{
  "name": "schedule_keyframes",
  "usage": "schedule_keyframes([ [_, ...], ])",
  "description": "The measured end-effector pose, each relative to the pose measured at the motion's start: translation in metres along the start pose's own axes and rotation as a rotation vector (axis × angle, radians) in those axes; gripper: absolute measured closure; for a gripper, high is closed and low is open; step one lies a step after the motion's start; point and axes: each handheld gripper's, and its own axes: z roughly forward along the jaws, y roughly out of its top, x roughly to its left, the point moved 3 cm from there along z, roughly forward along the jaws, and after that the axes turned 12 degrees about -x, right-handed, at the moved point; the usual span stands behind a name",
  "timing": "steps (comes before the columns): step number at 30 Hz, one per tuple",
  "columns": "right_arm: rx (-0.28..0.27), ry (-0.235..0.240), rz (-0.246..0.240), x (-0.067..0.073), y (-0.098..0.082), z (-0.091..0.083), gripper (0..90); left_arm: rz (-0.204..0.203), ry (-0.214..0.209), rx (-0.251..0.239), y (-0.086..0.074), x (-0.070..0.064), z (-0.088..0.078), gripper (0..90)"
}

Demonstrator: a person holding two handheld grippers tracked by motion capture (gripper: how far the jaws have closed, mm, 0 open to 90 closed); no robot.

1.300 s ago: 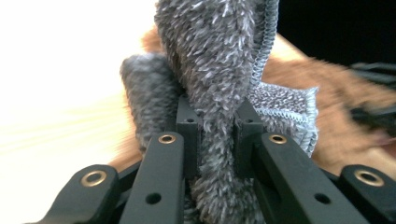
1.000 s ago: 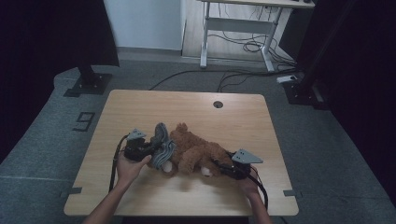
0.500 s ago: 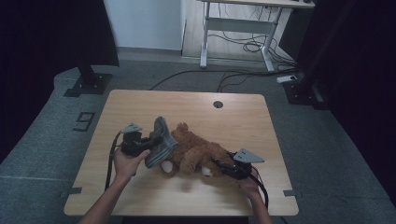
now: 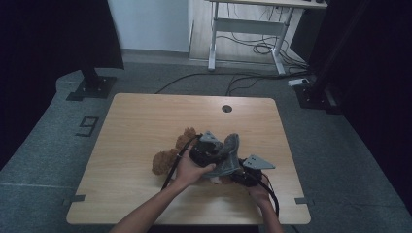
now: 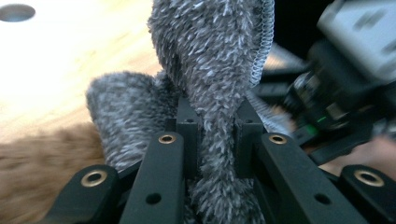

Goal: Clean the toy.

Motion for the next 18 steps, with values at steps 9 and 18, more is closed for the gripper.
schedule_keyframes([
  [9,0.000,0.005,0.007,0.001,-0.001,0.000,51.8,-0.074,0.077,-0.073,-0.015,0.042,-0.040,77.2],
  [18,-0.005,0.000,0.020,0.000,-0.002,0.000,51.8,-0.155,0.230,-0.145,-0.052,0.098,-0.110,77.3],
])
